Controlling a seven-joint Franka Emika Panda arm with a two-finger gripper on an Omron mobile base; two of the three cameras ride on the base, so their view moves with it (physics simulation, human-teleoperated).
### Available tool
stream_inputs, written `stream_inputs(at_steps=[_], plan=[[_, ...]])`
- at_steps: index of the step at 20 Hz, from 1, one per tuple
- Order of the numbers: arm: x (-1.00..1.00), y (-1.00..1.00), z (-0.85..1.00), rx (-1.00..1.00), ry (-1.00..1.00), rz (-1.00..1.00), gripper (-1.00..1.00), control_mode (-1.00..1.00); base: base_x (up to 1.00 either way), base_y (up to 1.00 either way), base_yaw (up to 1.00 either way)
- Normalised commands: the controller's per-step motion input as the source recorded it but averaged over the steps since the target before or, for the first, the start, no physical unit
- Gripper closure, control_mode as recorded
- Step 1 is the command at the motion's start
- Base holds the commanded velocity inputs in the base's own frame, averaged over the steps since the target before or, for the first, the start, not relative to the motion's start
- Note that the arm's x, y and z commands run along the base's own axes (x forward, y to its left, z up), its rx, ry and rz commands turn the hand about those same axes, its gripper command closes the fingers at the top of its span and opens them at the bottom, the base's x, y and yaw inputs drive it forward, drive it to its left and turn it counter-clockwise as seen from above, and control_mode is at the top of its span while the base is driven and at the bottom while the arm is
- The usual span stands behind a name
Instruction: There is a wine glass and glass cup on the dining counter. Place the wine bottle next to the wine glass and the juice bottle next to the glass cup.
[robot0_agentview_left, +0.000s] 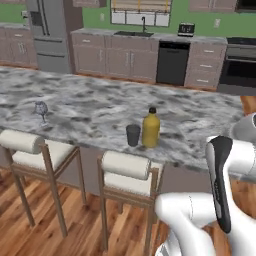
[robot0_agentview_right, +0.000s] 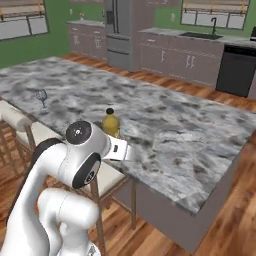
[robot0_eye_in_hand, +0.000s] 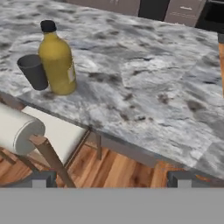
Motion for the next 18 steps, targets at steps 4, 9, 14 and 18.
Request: stream_inputs(at_steps=[4,9,14,18], plan=[[0.0,0.0,0.0,0.0,0.0,0.0,-1.0,1.0,0.0,0.0,-0.94],[0.0,0.0,0.0,0.0,0.0,0.0,-1.0,1.0,0.0,0.0,-0.97],[0.0,0.0,0.0,0.0,0.0,0.0,-1.0,1.0,0.0,0.0,-0.97],[0.0,0.0,0.0,0.0,0.0,0.0,-1.0,1.0,0.0,0.0,-0.97]])
